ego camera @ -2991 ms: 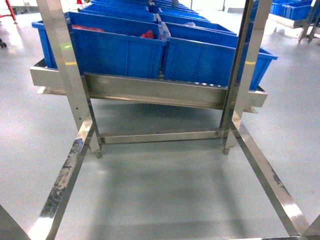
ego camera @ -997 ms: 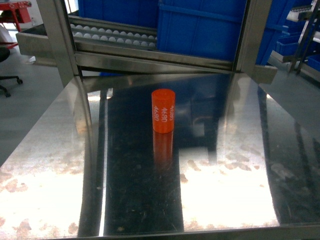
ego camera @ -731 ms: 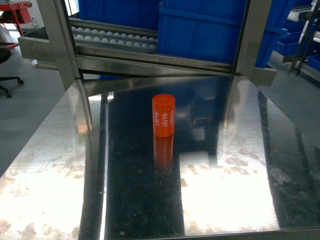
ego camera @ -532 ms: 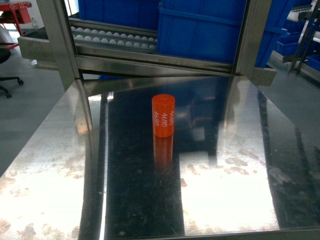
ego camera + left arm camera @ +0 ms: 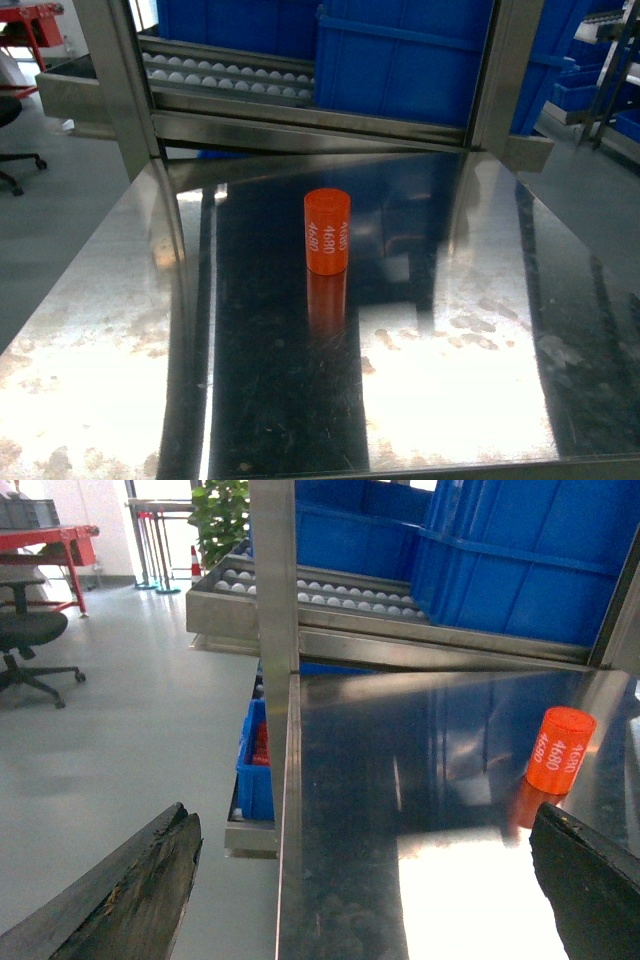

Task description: Pick capacitor and pack into box

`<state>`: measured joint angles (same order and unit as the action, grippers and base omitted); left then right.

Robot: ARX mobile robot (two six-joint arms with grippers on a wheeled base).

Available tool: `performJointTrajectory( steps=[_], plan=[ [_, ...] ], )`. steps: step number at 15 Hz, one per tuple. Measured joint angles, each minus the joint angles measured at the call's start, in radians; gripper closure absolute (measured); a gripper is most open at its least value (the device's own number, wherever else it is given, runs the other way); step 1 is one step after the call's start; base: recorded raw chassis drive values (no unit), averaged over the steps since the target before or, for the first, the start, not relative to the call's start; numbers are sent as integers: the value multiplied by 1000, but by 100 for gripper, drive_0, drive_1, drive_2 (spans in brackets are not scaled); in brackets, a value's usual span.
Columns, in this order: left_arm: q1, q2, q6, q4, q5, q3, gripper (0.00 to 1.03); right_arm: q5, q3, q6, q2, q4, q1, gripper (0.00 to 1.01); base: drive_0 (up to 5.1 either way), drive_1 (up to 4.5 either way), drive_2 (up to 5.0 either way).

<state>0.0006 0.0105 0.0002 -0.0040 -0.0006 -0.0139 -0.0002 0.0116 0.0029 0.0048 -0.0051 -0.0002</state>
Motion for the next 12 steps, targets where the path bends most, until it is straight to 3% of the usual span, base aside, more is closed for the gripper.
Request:
performJointTrajectory(
  steps=[9,10,11,12],
  plan=[
    [-8,3,-2,-2,-17,0,5,0,0,0,0,0,0,3,0,0,0],
    [-88,85,-23,107,-148,0,5,1,0,0,0,0,0,3,0,0,0],
    [-167,296,-35,311,-221,-5,5,0,0,0,0,1,0,3,0,0,0],
    [-209,566,-40,552,-227,-34,5,0,0,0,0,0,0,3,0,0,0]
  ],
)
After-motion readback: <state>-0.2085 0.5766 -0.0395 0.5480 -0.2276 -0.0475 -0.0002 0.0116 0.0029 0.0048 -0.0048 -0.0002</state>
